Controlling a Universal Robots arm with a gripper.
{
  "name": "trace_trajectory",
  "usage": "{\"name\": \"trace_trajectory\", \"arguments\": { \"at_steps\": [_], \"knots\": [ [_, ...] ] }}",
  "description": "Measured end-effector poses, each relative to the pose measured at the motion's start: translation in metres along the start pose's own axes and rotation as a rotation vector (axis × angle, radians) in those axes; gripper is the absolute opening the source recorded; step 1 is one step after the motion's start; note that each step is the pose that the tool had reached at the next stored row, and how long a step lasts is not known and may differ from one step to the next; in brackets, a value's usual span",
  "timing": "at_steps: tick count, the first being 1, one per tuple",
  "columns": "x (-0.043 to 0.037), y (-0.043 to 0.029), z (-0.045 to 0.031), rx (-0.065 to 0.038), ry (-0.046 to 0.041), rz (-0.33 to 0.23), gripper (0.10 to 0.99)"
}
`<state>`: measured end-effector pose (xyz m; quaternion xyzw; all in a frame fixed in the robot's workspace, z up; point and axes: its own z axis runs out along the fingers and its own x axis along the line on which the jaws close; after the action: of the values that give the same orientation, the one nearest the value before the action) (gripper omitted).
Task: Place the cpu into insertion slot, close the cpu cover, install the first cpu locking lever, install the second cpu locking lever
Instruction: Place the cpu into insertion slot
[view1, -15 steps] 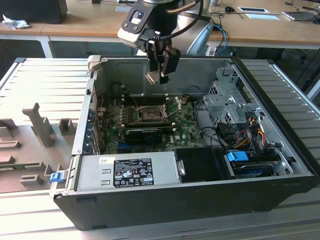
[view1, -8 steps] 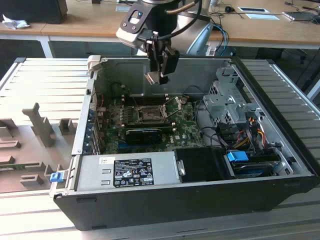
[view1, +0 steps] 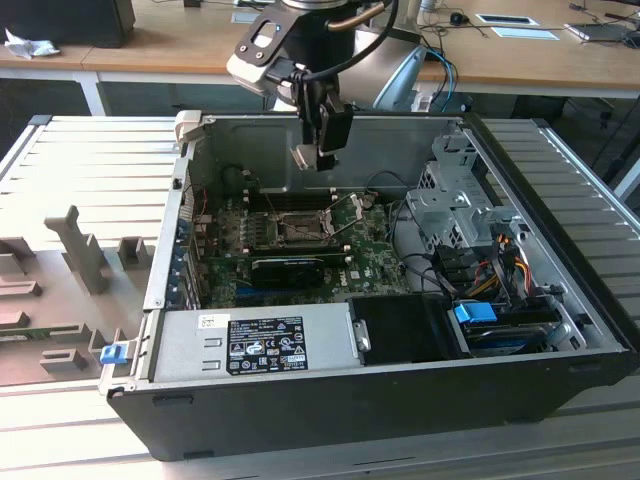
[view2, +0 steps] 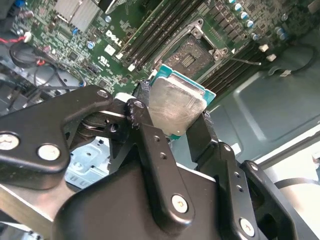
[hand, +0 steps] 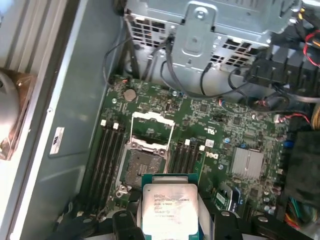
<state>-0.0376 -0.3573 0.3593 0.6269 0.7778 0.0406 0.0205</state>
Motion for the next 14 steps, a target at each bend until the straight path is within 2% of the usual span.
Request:
{"name": "trace_trajectory", "arguments": {
  "at_steps": [5, 14],
  "knots": [
    [-0.0001, -0.0003, 0.0038, -0.001, -0.0045, 0.044, 0.537],
    [-0.0002, -0.0009, 0.0100, 0.000, -0.0079, 0.049, 0.537]
  ]
}}
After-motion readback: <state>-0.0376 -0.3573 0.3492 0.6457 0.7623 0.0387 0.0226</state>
